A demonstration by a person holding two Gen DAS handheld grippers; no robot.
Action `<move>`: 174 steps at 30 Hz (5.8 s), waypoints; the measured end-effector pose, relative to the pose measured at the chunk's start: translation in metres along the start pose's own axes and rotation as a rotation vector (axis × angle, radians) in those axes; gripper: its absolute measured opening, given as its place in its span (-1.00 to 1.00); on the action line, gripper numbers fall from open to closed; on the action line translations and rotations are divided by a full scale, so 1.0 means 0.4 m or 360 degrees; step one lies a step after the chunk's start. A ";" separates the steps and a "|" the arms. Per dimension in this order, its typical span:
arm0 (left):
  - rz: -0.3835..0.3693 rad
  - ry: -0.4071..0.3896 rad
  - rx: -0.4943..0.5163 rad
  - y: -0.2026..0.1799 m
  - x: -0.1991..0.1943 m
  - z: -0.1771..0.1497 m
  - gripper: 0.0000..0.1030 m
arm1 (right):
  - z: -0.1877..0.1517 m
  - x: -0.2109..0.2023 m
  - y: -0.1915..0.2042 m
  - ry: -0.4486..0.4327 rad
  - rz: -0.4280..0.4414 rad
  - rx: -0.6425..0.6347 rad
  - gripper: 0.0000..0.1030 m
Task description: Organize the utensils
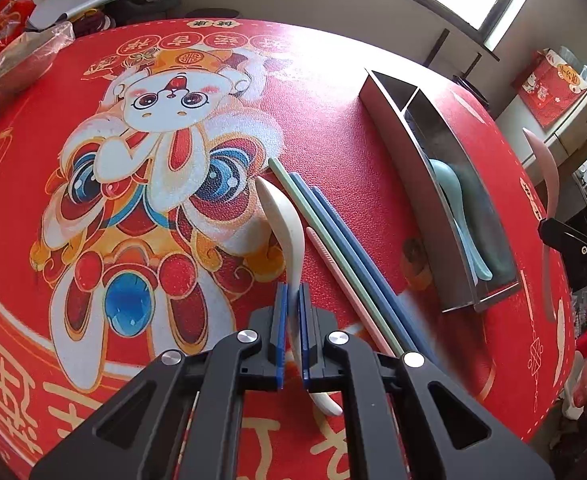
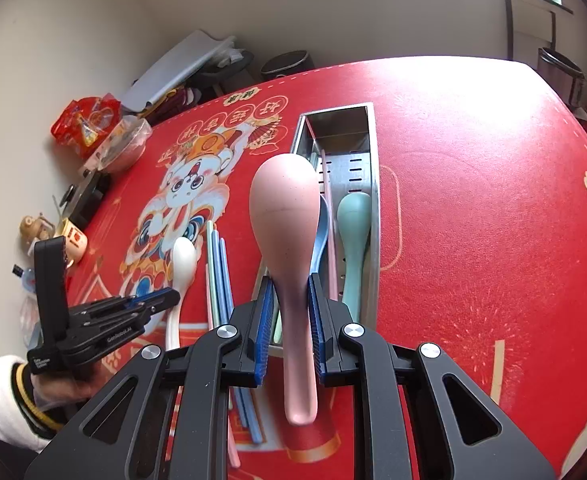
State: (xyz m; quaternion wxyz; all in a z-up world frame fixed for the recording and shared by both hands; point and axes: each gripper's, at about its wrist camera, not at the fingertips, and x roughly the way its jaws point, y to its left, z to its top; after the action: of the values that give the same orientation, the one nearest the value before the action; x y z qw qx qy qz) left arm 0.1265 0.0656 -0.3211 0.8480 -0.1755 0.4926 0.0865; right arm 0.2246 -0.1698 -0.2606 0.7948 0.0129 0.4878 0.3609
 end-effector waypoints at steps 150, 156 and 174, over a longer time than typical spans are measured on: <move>-0.0023 0.0250 0.0039 -0.124 0.038 -0.033 -0.44 | -0.013 -0.016 -0.113 0.0068 -0.0229 0.0344 0.38; -0.0022 0.0274 0.0153 -0.163 0.032 -0.050 -0.31 | -0.014 -0.022 -0.128 0.0055 -0.0221 0.0378 0.38; 0.0051 0.0328 0.0247 -0.192 0.024 -0.102 -0.10 | -0.006 0.005 -0.119 0.0080 -0.0172 0.0365 0.38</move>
State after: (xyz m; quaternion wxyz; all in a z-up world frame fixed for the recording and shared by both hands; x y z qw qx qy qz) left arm 0.1230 -0.0214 -0.3317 0.8023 -0.1094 0.5852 0.0433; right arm 0.2501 -0.2047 -0.2811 0.7939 0.0683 0.5456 0.2597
